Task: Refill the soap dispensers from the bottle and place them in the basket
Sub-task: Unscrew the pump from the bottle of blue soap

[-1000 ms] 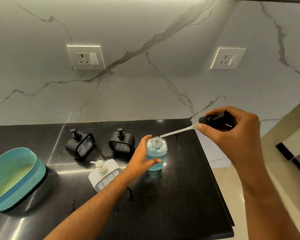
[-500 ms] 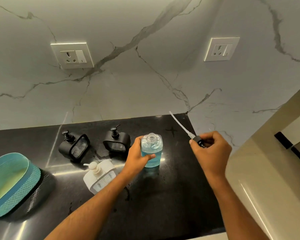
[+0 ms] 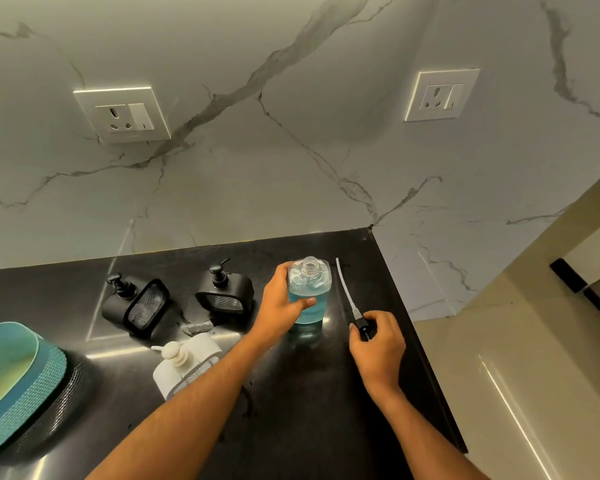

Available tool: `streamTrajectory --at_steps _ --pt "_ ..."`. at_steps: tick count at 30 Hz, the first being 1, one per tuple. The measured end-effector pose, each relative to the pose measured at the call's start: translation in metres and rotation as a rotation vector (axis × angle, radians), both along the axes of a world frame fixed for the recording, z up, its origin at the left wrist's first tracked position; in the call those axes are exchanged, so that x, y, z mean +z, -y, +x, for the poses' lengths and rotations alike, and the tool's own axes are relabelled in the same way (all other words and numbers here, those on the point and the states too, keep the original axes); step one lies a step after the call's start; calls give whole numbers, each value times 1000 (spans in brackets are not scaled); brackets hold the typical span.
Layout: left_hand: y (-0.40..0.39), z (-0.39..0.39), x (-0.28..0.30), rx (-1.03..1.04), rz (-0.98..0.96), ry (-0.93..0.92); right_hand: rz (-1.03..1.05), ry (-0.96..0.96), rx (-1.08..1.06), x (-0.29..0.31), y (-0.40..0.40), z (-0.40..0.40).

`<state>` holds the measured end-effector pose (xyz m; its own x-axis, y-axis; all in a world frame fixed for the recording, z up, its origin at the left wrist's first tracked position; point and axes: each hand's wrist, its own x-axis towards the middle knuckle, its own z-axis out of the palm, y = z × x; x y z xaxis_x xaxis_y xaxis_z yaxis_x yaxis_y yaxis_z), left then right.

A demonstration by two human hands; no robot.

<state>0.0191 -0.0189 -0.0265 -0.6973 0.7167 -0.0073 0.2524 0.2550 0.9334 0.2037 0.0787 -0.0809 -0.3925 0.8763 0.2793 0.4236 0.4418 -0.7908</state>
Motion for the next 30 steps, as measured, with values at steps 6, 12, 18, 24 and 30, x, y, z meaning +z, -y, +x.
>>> streamTrajectory --at_steps 6,12,18,24,30 --pt "-6 -4 2 10 10 6 5 39 23 -11 6 -4" --pt "-6 -8 -2 -7 -2 -19 -52 91 34 -24 7 -7" --pt "-7 -5 -4 8 -6 -31 -101 140 56 -28 6 -10" --pt "-6 -4 -7 7 -15 -25 -93 173 70 -28 6 -11" --pt "-5 -3 -6 -5 -21 -35 -95 192 76 -28 6 -12"
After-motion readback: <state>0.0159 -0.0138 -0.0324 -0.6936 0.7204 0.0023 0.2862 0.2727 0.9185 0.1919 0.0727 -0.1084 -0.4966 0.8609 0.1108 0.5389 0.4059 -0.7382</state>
